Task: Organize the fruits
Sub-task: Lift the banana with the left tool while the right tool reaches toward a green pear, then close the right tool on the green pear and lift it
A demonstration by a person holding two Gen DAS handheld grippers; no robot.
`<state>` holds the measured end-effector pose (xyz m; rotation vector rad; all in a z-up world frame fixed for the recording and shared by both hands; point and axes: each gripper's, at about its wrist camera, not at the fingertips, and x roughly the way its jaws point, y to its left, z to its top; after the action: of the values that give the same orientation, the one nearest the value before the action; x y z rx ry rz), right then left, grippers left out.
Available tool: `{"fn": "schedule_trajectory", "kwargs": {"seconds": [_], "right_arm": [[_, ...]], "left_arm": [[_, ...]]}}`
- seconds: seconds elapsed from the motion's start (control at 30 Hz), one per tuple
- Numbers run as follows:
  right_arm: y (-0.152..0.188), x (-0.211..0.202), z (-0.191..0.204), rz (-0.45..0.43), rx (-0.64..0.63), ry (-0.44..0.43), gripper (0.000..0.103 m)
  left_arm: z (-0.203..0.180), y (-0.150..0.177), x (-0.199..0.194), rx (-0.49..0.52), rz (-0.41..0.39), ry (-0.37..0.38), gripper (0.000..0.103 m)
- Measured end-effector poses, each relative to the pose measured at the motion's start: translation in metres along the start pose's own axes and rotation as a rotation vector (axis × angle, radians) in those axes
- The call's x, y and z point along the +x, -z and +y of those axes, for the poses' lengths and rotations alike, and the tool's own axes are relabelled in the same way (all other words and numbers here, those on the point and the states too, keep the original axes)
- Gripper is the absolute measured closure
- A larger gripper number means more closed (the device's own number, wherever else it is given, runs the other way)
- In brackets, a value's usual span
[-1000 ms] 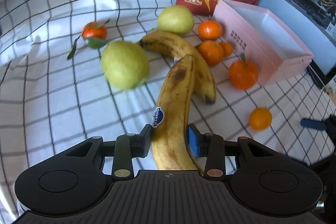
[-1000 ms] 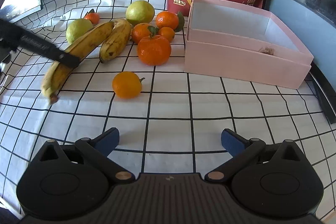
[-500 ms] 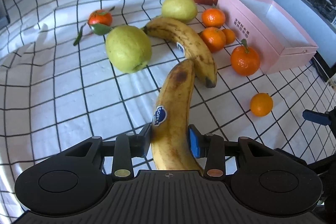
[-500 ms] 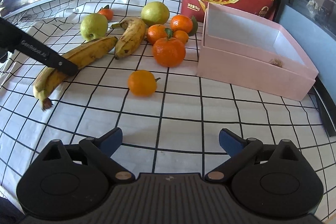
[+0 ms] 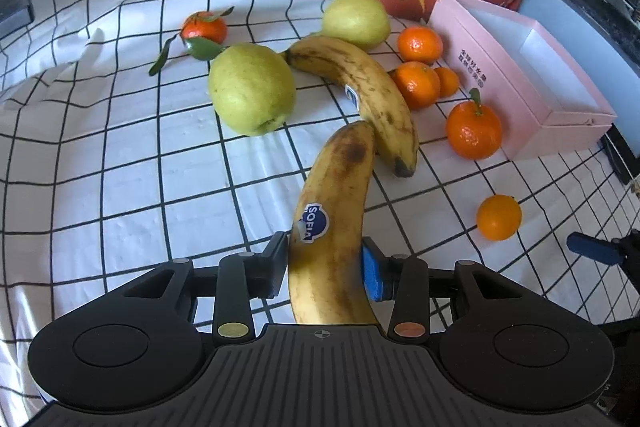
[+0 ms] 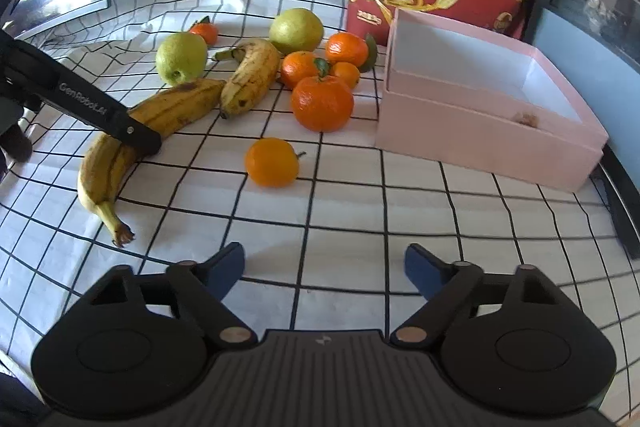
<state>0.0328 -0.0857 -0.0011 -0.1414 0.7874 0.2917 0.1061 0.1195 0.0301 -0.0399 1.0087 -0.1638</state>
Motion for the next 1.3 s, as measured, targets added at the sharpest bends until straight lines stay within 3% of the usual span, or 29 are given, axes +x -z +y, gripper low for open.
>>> {"fn": "schedule_trajectory", "kwargs": {"seconds": [0.37,0.57,0.8,1.03,1.17,1.3], "right_arm": [[-0.027,0.002,0.008,-0.047,-0.078,-0.037,0.025],[-0.046,0.018,0.010,-0.037,-0.093,-0.078,0.038],[-0.067,0.030,0.014,-0.061,-0.080,-0.102,0.038],[-0.119,0.037,0.046,-0.090,-0.136,-0.219,0.038],[-0.146,0.046,0.058,-0.114,-0.147,-0.236,0.036],[-0.176,0.071,0.071,-0.075,-0.127,-0.288,0.033]], "left_arm": [[0.003,0.019,-0.015,-0.039,-0.051,0.015,0.062],[0.010,0.035,-0.041,-0.091,-0.092,0.034,0.062],[0.013,0.049,-0.065,-0.138,-0.125,0.042,0.062],[0.031,0.067,-0.087,-0.245,-0.180,0.006,0.062],[0.049,0.079,-0.096,-0.305,-0.192,-0.040,0.062],[0.063,0.090,-0.099,-0.370,-0.196,-0.063,0.062]]}}
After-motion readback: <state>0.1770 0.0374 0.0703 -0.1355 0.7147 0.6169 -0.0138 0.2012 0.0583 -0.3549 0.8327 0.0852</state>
